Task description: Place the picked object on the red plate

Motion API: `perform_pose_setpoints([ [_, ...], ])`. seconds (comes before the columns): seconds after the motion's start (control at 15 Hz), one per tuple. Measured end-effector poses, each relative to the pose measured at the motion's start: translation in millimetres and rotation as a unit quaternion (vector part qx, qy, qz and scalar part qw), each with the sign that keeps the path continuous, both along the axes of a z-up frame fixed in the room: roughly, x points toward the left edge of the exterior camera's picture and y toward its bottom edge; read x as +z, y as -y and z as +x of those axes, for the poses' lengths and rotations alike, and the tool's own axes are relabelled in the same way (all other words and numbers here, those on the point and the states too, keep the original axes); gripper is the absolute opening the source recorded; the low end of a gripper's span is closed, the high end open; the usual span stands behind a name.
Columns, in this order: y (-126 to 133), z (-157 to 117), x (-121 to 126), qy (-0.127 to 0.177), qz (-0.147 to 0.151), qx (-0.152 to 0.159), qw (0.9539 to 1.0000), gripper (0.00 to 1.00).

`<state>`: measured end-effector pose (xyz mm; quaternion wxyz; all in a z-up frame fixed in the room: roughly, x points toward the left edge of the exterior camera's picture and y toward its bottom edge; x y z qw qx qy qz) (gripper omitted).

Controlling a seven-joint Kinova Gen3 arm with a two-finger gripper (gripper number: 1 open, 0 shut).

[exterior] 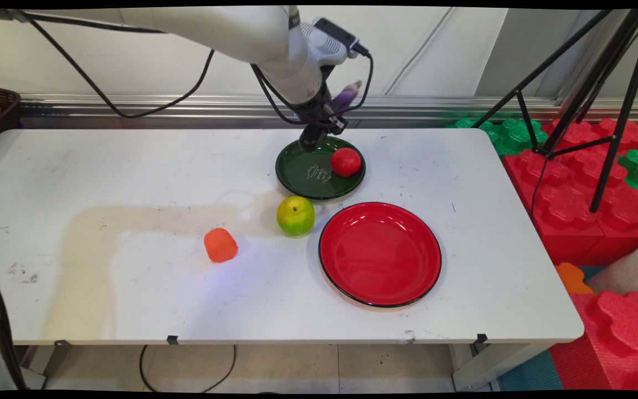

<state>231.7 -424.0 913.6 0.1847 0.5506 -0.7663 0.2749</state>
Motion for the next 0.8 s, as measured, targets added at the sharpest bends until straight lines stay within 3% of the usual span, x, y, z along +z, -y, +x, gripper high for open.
perform_pose_setpoints([
  [0.13,-11,-6,12,0.006,-0.001,-0.035,0.9994,0.0],
  [0.4,-40,-23,34,0.021,0.011,-0.119,0.9927,0.0],
  [0.8,-76,-43,44,0.039,0.052,-0.208,0.9761,0.0],
])
